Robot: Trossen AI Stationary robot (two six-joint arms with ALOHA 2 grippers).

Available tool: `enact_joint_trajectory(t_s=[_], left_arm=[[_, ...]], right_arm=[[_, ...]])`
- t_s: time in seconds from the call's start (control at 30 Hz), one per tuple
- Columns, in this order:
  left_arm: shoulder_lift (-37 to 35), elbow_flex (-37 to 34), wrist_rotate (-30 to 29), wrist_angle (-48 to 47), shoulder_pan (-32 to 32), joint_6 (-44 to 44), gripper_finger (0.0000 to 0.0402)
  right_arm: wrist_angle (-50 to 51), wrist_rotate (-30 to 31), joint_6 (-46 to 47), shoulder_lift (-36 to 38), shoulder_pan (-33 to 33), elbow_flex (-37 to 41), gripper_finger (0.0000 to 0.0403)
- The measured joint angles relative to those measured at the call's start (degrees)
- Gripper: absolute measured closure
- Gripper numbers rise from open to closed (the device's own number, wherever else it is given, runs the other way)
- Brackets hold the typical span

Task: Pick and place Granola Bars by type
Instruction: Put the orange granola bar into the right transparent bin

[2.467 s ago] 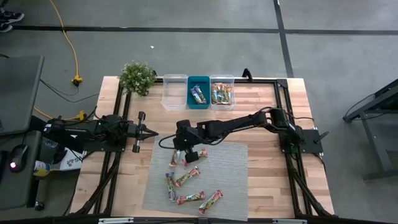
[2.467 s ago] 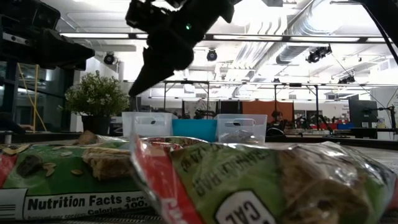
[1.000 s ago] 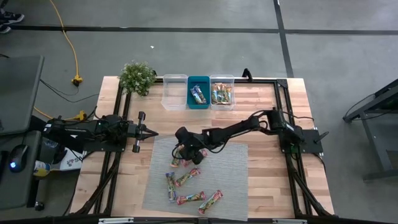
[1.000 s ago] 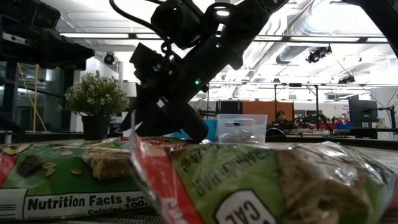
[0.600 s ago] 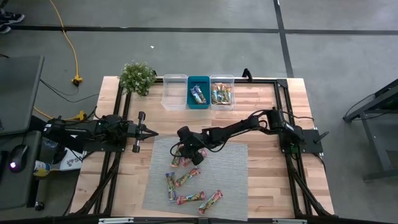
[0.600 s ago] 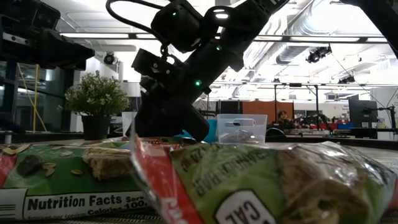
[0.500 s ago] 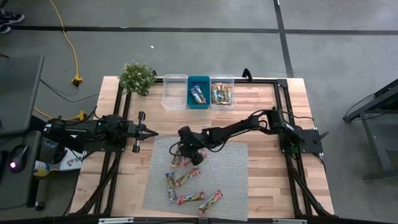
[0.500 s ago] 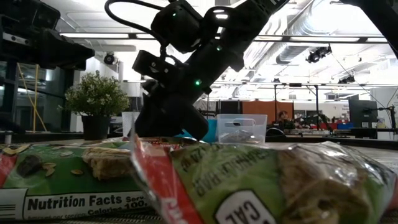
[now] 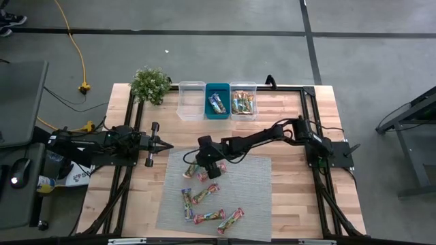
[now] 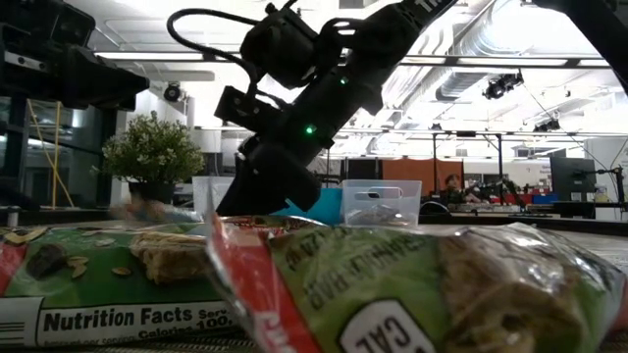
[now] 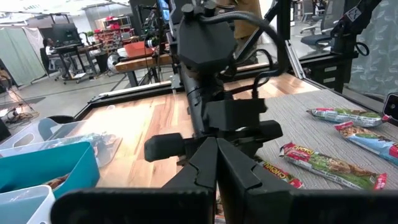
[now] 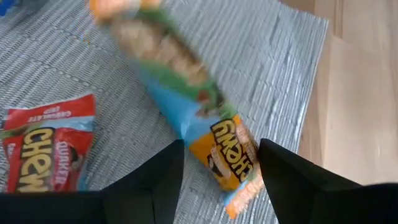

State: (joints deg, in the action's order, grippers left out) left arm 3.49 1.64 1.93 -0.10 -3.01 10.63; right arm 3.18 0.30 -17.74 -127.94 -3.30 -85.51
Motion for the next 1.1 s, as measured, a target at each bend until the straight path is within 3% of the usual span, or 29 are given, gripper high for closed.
enact_joint_trajectory(t_s=[0.27,1.1], left_arm=[[0.0,0.0,0.0,0.0,0.0,0.0,0.0401],[0.0,0.0,0.0,0.0,0.0,0.0,0.0401]], right_arm=[[4.4,-3.9,1.3,0.1,0.9,-0.1,0.0212],[5.7,-3.7,-7.9,-0.4,0.3,-5.3,0.0212]])
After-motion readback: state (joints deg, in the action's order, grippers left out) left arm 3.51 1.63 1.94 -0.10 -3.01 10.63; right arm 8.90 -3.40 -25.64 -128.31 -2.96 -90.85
